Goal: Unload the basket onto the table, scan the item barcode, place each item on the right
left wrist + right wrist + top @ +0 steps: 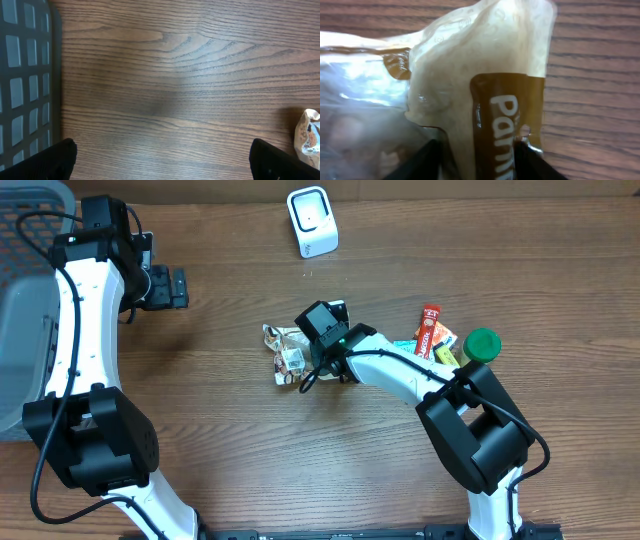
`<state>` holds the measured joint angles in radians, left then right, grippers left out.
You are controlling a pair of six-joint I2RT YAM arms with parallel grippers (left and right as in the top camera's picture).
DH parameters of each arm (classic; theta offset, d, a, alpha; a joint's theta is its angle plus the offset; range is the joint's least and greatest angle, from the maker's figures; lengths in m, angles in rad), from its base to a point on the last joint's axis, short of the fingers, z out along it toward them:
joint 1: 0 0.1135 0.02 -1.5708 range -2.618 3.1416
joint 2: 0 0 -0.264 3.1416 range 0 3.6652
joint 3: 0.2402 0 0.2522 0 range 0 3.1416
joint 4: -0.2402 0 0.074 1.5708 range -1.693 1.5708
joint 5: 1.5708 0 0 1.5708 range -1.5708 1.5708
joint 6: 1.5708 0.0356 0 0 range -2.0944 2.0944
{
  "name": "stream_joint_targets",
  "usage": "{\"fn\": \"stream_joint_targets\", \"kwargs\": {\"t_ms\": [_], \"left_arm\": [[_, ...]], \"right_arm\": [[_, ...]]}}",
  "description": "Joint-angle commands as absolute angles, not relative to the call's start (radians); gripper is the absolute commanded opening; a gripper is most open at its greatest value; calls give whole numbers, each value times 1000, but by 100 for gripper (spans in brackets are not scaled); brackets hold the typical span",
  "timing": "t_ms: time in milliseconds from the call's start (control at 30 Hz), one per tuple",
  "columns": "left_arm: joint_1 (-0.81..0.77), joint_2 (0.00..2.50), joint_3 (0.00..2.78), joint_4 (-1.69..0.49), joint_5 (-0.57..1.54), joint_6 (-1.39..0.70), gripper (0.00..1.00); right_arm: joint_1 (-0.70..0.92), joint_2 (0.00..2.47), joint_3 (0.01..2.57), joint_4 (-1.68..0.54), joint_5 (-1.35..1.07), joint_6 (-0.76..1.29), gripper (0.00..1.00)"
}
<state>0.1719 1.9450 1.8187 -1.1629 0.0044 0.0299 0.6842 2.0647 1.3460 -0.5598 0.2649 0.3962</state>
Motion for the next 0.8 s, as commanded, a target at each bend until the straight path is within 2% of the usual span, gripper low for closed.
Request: {"fn": "stream_joint_targets", "kwargs": {"t_ms": [0, 33, 100, 133, 433, 767], "left_arm": [[170, 1936, 1830, -1163, 9, 46, 100], [170, 1936, 1830, -1163, 9, 46, 100], [170, 1936, 1830, -1163, 9, 46, 100], [170, 1936, 1830, -1163, 9, 46, 100], [170, 1936, 1830, -1163, 9, 46, 100], [170, 1936, 1830, -1163, 9, 46, 100]], "right_arm": [[687, 2106, 1303, -574, 252, 388, 39], [687, 2106, 1304, -574, 252, 388, 32], [686, 2103, 1312, -576, 252, 388, 6], [686, 2102, 1320, -580, 252, 388, 4], [669, 1976, 1459, -691, 233, 388, 4], [593, 1794, 1468, -699, -71, 388, 4]]}}
